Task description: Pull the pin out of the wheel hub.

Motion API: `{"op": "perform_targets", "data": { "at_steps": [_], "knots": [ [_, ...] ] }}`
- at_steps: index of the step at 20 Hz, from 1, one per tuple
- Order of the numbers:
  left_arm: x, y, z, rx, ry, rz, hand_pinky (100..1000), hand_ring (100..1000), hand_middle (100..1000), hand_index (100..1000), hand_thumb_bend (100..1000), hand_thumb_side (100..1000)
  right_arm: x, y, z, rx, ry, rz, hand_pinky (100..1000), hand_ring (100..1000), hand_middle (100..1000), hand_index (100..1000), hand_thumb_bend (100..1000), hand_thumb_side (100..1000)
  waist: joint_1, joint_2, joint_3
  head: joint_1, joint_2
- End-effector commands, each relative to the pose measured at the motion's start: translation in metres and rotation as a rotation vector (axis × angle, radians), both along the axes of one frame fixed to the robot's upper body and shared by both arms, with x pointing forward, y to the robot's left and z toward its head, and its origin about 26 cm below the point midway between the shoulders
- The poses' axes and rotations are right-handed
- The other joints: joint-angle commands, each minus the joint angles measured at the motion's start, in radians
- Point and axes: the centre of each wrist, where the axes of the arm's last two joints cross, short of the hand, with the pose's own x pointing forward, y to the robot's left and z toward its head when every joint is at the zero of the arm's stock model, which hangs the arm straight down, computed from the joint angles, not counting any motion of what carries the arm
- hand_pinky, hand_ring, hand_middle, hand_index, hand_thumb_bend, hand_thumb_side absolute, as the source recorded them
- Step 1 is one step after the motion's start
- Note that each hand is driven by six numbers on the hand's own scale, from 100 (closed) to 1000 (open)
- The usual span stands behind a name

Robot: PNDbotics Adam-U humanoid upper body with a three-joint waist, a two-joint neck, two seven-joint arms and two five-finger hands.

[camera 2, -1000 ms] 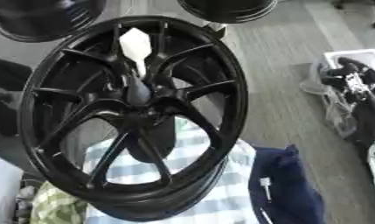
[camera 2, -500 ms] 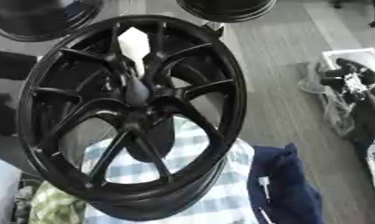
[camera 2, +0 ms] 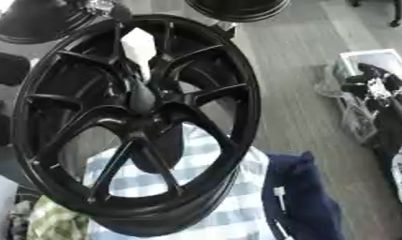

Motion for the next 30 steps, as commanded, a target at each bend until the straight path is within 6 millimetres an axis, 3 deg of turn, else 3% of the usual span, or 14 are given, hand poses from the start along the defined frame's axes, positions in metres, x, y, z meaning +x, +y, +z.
{"op": "perform_targets", "data": {
  "at_steps": [1, 13, 22, 30],
  "knots": [
    [-0.001, 0.005, 0.02, 0.208, -0.042, -0.206, 936, 897, 764, 820, 475, 758, 0.001, -0.003, 0.009, -0.028, -0.012, -0.001, 946, 711, 648, 822, 100, 558, -0.002, -0.012, 0.002, -0.004, -0.013],
    [-0.019, 0.005, 0.043, 0.08, -0.045, -0.274, 937, 890, 756, 796, 458, 836, 0.0, -0.004, 0.007, -0.034, 0.001, -0.018, 946, 710, 647, 821, 100, 565, 0.008, -0.003, 0.009, -0.022, -0.014],
    [-0.046, -0.013, 0.038, 0.185, -0.068, -0.366, 937, 888, 753, 804, 483, 831, 0.0, -0.005, 0.007, -0.034, 0.001, -0.022, 947, 710, 646, 821, 100, 570, 0.009, 0.002, 0.01, -0.046, -0.037],
    [-0.058, -0.017, 0.037, 0.217, -0.076, -0.388, 933, 886, 752, 809, 489, 841, 0.0, -0.005, 0.006, -0.032, 0.004, -0.021, 947, 710, 646, 821, 100, 572, 0.009, 0.0, 0.015, -0.05, -0.031]
  ]
}}
